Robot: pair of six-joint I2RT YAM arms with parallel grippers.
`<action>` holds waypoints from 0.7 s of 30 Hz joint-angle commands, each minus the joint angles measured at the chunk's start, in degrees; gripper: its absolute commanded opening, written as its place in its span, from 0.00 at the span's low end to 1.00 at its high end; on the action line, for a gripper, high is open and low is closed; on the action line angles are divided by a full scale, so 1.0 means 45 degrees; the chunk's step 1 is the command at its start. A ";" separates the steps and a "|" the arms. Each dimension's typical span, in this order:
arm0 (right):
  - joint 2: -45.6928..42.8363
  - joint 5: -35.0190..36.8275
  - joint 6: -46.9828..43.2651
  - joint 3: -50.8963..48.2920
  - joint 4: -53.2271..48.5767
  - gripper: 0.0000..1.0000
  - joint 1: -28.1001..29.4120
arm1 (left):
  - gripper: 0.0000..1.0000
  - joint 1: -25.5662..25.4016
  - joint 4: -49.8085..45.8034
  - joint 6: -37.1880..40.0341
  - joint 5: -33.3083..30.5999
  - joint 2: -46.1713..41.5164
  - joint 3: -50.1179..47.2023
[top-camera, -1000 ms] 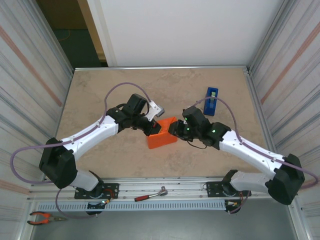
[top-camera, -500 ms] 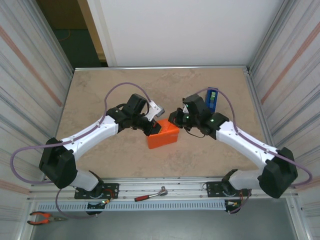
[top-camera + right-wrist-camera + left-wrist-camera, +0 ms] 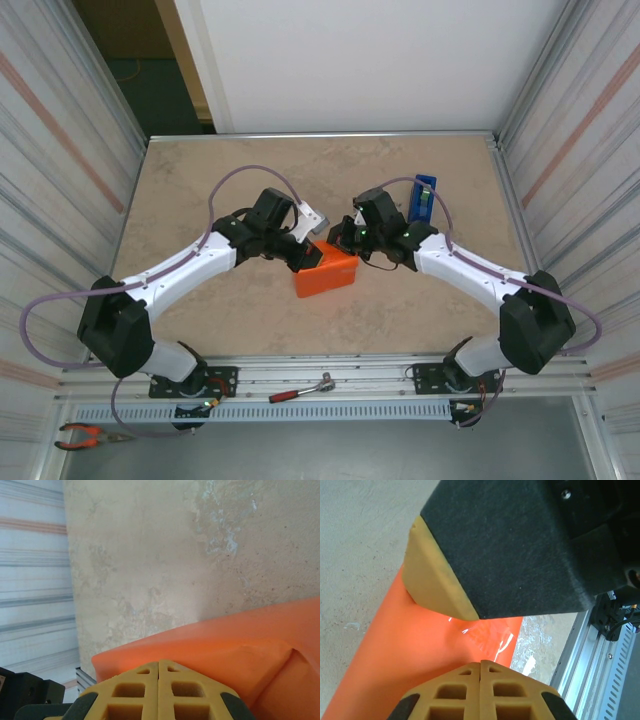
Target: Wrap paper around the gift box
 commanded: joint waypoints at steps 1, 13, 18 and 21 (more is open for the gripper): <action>-0.0154 -0.0331 -0.0027 -0.0575 -0.0083 0.00 -0.0034 | 0.00 0.0005 -0.1369 0.0297 -0.0624 0.0202 -0.0605; -0.0832 -0.0781 -0.0928 -0.0717 -0.0795 0.00 0.0394 | 0.00 0.0003 -0.1367 0.0258 -0.0672 0.0173 -0.0629; -0.1202 -0.0655 -0.0929 -0.0926 -0.1001 0.00 0.0512 | 0.00 0.0006 -0.1348 0.0243 -0.0682 0.0181 -0.0631; -0.1443 -0.0584 -0.0917 -0.1073 -0.1077 0.00 0.0609 | 0.00 0.0006 -0.1316 0.0236 -0.0738 0.0134 -0.0667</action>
